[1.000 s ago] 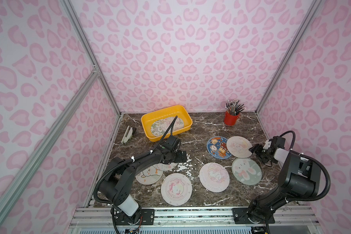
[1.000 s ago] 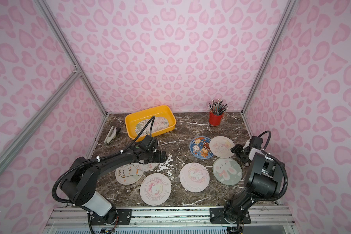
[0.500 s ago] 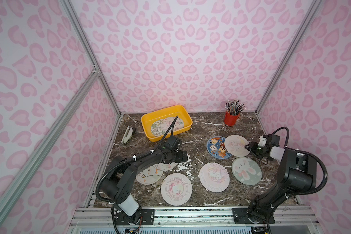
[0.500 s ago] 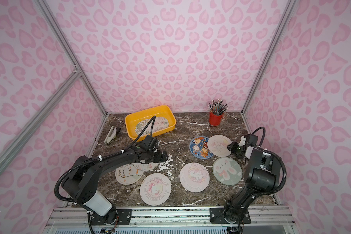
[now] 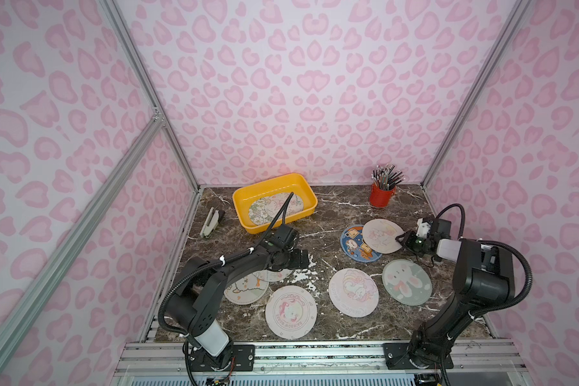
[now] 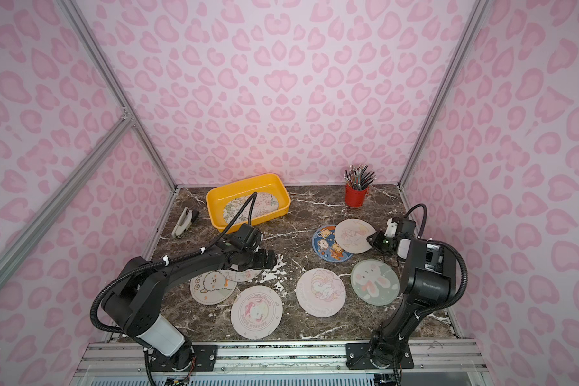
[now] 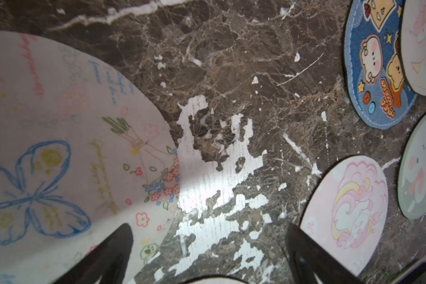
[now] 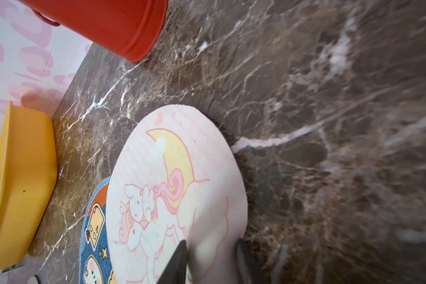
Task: Put the coasters into the storage box
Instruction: Pick up the coaster from the center of the board, then place the coaster in the storage box.
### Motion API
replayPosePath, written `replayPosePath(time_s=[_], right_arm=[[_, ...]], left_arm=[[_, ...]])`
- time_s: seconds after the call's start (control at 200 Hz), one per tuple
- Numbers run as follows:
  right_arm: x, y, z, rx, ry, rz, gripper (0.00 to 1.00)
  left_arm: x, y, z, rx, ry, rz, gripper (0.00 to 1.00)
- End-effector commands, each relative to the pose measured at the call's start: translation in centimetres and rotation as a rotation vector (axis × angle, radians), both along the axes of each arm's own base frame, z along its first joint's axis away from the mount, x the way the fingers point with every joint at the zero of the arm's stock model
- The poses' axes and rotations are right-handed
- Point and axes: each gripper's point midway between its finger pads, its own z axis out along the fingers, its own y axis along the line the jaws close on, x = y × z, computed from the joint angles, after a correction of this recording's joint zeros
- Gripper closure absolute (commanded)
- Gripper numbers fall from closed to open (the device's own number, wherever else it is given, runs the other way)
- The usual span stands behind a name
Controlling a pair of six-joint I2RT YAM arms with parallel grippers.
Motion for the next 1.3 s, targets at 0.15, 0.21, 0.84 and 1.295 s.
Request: replayPosePath(time_s=[0.15, 0.21, 0.84, 1.295], right_arm=[[-8.1, 1.4, -5.4, 0.015, 0.402, -0.021, 0.92], [-7.8, 1.2, -5.0, 0.01, 0.384, -0.031, 0.96], [-0.7, 8.9, 11.6, 0.045, -0.057, 0.142, 1.0], [3.8, 25.2, 18.6, 0.159, -0.232, 0.455, 1.0]], left_arm=[[0.2, 0.2, 0.2, 0.006, -0.019, 0.006, 0.01], [0.2, 0.2, 0.3, 0.003, -0.021, 0.007, 0.01], [-0.1, 2.4, 1.6, -0.011, -0.053, 0.059, 0.01], [-1.2, 5.4, 2.0, -0.025, -0.066, 0.122, 0.0]])
